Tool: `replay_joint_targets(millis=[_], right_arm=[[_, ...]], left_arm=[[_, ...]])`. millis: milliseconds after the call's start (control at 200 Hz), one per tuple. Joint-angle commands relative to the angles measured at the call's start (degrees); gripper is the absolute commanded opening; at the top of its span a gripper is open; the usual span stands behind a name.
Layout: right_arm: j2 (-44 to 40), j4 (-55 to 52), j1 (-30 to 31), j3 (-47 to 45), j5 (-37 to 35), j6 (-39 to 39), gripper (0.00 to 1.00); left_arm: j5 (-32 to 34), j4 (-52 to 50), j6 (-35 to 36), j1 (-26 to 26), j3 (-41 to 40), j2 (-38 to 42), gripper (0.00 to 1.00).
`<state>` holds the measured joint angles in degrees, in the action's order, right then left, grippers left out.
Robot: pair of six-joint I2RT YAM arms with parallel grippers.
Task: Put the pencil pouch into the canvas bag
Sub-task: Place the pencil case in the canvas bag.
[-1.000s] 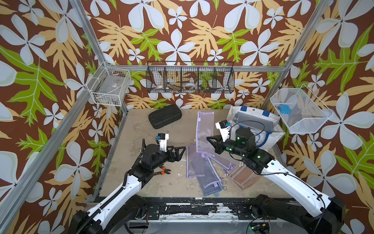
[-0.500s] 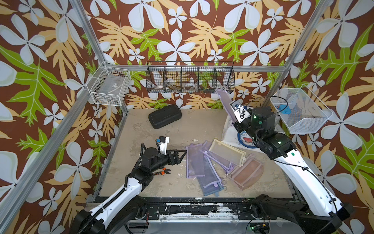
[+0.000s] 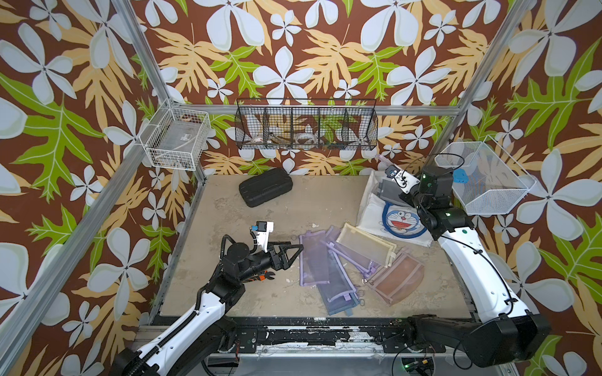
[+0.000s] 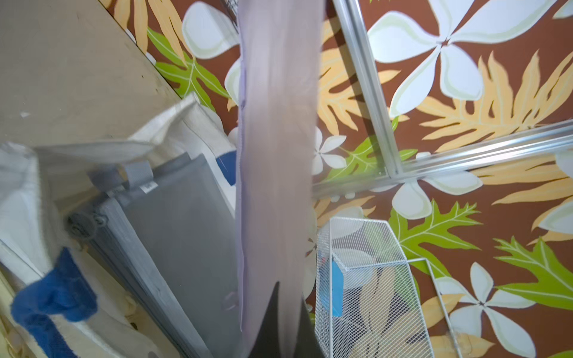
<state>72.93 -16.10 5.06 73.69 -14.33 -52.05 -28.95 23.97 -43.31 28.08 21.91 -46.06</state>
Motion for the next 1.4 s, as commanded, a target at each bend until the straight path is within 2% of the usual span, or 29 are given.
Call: replay_joint_targets(millis=[0,240,540,726,786,836,906,936,1081,1176,1321,1391], right_arm=[[0.9,3.9,-2.6,-2.0,4.3,-0.9,0.0],[4.2,3.8,-5.1,-3.8,5.3,-1.7,0.0],[0.1,6.5,-10.0,-9.8,9.1,-1.8,0.0],[0.9,6.8,-10.3,-11.2,8.0,-2.9,0.0],[1.4,7.2,-10.4,-11.1,7.3,-2.8,0.1],[1.8,7.0,-10.3,-10.6,7.3,-2.6,0.26],[1.9,6.9,-10.3,-9.3,7.1,-2.0,0.54],[1.9,7.0,-10.3,-8.9,7.1,-1.8,0.6],[0.3,7.4,-10.3,-7.1,8.3,0.3,0.63],[-1.6,7.2,-10.3,-7.2,10.4,0.8,0.7],[-5.4,6.6,-10.4,-9.7,12.3,0.0,0.71],[-6.6,6.3,-10.3,-10.9,13.5,0.1,0.67]], left_arm=[[-0.1,1.9,0.1,0.1,0.6,0.4,0.98],[1.0,2.5,-0.1,0.1,-0.7,0.2,0.98],[-2.3,6.3,-2.9,-0.9,-0.2,-5.1,0.97],[-2.4,6.5,-2.9,-1.1,-0.6,-5.4,0.97],[-2.0,6.4,-2.8,-1.2,-0.6,-5.5,0.98],[-1.9,6.1,-2.7,-1.2,-0.6,-5.6,1.0],[-1.7,5.7,-2.3,-1.2,-0.5,-5.7,1.0],[-1.6,5.4,-2.3,-1.3,-0.4,-5.7,1.0],[0.3,2.7,-1.8,-2.1,0.6,-6.7,1.0],[0.4,0.7,-1.8,-3.5,1.4,-7.7,1.0],[0.1,0.8,-2.0,-4.1,1.2,-7.3,1.0],[0.3,0.8,-2.1,-4.1,0.9,-7.0,1.0]])
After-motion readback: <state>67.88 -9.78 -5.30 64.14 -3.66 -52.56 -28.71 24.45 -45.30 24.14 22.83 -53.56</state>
